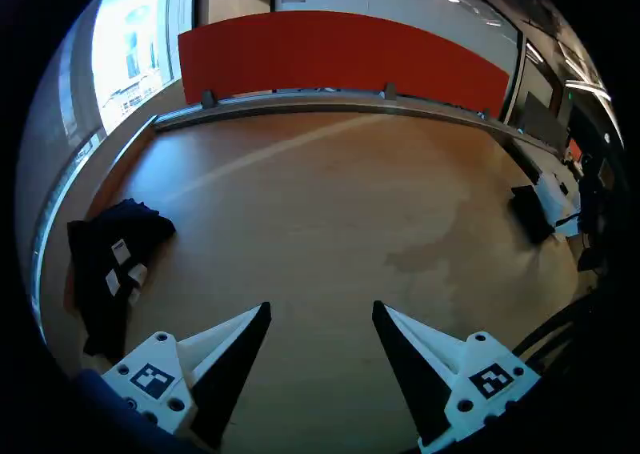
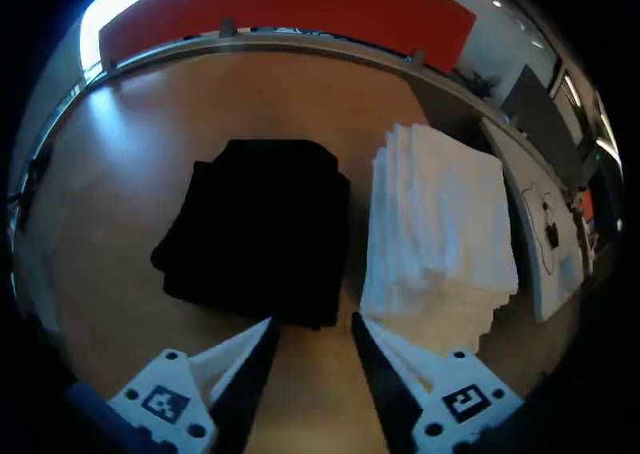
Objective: Fold towel
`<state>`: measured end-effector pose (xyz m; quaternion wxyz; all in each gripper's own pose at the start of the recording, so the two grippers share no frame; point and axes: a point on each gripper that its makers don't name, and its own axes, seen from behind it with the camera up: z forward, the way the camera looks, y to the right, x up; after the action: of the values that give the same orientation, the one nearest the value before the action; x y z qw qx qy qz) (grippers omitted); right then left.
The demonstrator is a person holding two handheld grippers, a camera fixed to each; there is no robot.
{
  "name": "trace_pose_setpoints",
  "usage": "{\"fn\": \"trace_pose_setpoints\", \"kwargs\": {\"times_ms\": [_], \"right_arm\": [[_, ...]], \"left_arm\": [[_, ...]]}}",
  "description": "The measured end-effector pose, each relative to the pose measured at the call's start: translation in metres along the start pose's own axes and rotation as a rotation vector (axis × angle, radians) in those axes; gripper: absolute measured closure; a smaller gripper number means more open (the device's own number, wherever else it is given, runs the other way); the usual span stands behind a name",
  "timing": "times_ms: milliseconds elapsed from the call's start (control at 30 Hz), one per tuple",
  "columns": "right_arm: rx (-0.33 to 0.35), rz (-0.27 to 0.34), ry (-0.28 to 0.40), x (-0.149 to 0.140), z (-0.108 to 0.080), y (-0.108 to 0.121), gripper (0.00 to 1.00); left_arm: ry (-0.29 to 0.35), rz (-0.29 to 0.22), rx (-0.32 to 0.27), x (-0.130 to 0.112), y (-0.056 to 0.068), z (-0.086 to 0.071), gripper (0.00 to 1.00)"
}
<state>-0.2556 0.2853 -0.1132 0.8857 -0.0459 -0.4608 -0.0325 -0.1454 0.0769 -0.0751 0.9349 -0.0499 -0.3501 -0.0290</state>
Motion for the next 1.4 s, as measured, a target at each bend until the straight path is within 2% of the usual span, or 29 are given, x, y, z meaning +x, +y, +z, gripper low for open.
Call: {"fn": "trace_pose_setpoints", "kwargs": {"times_ms": [100, 167, 233, 400, 500, 633, 1167, 1267, 1400], "right_arm": [[0.004, 0.003, 0.010, 0.002, -0.002, -0.003, 0.24], [0.006, 0.005, 0.014, 0.004, -0.003, -0.005, 0.15], [0.006, 0.003, 0.017, 0.004, -0.005, -0.008, 0.10], [-0.002, 0.000, 0.032, 0.006, -0.010, -0.012, 0.06], [-0.010, 0.007, 0.054, 0.010, -0.014, -0.014, 0.02], [-0.023, 0.029, 0.096, 0.018, -0.022, -0.015, 0.02], [-0.060, 0.159, 0.396, 0.078, -0.073, -0.037, 0.01], [-0.065, 0.167, 0.461, 0.090, -0.086, -0.043, 0.01], [-0.075, 0.149, 0.533, 0.105, -0.102, -0.054, 0.02]], "left_arm": [[0.002, 0.001, -0.001, 0.001, -0.001, -0.001, 0.06], [0.005, 0.001, -0.002, 0.002, -0.002, -0.001, 0.06], [0.007, 0.000, -0.003, 0.002, -0.003, -0.001, 0.06], [0.015, -0.001, -0.008, 0.004, -0.004, -0.002, 0.06], [0.019, 0.000, -0.010, 0.006, -0.005, -0.002, 0.06], [0.030, 0.002, -0.015, 0.009, -0.005, -0.001, 0.06], [0.112, -0.005, -0.023, 0.040, -0.009, -0.004, 0.06], [0.144, -0.009, -0.016, 0.049, -0.014, -0.006, 0.06], [0.185, -0.013, -0.002, 0.061, -0.021, -0.009, 0.06]]}}
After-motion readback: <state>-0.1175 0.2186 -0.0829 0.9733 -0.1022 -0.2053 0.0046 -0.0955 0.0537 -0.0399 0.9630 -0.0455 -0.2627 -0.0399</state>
